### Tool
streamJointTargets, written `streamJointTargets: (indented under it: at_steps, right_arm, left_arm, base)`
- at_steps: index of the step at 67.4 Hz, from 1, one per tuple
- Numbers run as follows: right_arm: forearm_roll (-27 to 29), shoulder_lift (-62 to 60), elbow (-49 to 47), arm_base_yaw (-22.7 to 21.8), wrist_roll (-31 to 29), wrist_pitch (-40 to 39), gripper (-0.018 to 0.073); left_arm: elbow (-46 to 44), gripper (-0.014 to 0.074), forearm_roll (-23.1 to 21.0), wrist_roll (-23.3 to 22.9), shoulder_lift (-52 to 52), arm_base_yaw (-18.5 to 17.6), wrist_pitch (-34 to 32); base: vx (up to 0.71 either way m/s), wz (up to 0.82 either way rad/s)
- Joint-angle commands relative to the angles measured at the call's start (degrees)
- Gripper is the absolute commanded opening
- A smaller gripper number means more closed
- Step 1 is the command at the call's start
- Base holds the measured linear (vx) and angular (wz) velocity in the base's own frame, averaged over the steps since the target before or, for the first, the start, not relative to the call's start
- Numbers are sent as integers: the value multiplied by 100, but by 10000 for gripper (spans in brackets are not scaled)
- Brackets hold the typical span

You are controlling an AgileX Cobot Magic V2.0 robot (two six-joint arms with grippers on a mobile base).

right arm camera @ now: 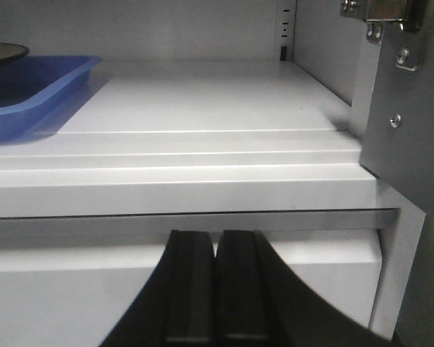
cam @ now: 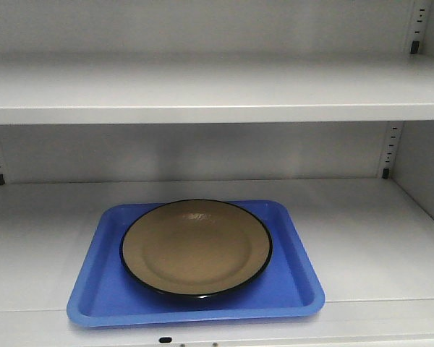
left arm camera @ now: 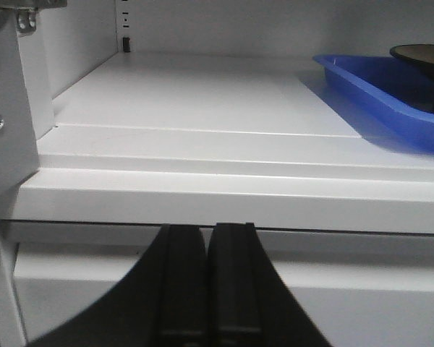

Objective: Place disk in tray to left cabinet

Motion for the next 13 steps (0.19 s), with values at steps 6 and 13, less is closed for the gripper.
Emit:
streamJointTargets:
  at_steps: [6, 13]
  right_arm:
    - [0, -80, 122, -27, -15, -493, -6]
    - [0, -80, 122, -27, -15, -493, -6]
  left_arm:
    - [109, -6, 4, 5, -13, 21, -488]
    - [109, -6, 4, 5, -13, 21, -488]
  base:
    - [0, 0]
    - [0, 0]
